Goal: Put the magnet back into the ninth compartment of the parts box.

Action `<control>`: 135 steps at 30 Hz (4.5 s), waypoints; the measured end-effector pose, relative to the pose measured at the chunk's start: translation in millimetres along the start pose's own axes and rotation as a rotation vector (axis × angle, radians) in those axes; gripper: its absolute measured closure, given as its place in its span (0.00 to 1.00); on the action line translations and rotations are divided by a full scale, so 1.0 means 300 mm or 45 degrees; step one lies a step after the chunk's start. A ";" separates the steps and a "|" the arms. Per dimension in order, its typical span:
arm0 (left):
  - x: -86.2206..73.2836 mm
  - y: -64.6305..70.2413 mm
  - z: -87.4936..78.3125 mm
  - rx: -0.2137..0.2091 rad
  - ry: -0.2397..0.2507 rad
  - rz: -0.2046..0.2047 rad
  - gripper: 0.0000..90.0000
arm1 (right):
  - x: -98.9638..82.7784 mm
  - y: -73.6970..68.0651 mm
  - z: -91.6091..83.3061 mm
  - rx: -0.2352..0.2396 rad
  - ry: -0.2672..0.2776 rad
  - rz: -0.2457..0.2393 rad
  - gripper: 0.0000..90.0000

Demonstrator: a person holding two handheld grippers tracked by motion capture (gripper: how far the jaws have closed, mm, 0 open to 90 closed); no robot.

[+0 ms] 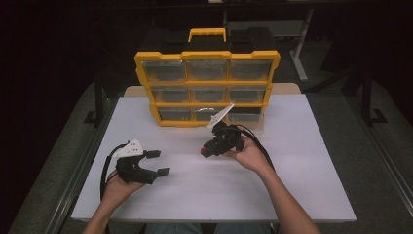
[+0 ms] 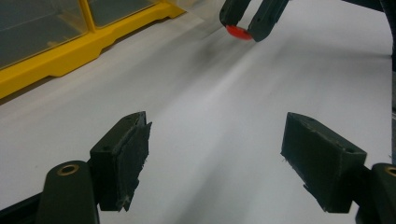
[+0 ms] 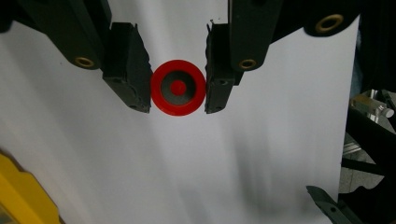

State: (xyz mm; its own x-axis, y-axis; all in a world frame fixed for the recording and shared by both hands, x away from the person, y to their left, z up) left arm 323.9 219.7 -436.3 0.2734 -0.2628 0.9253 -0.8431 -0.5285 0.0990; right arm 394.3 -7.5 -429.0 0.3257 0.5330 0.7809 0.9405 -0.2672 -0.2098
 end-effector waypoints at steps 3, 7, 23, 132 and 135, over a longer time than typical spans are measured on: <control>0.000 -0.001 0.000 0.000 -0.001 0.001 0.25 | 0.014 -0.004 -0.015 0.003 0.006 0.012 0.68; 0.000 0.000 0.000 0.000 0.001 -0.001 0.25 | 0.027 0.000 -0.029 0.003 0.021 0.013 0.68; 0.003 0.004 0.001 0.000 0.009 -0.017 0.25 | 0.071 0.007 -0.086 0.004 0.047 0.043 0.68; -0.003 0.000 -0.001 -0.007 -0.003 -0.017 0.24 | -0.082 0.309 -0.382 -0.366 0.045 0.290 0.67; -0.002 0.000 0.000 -0.004 0.006 -0.028 0.24 | -0.086 0.313 -0.378 -0.364 0.050 0.295 0.67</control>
State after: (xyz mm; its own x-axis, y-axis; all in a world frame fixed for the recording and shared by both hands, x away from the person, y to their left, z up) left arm 323.6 219.9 -436.8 0.2895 -0.2471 0.9247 -0.8386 -0.5313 0.1205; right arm 463.1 -137.4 -402.0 0.5176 0.4025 0.7550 0.7755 -0.5936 -0.2152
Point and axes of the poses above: each handheld gripper's, and its own axes: z roughly forward along the jaws, x roughly out of its top, y roughly to its right, the point moved 6 cm from there along z, roughly forward along the jaws, and after that the axes turned 11 degrees about y, right-handed, at the moved point
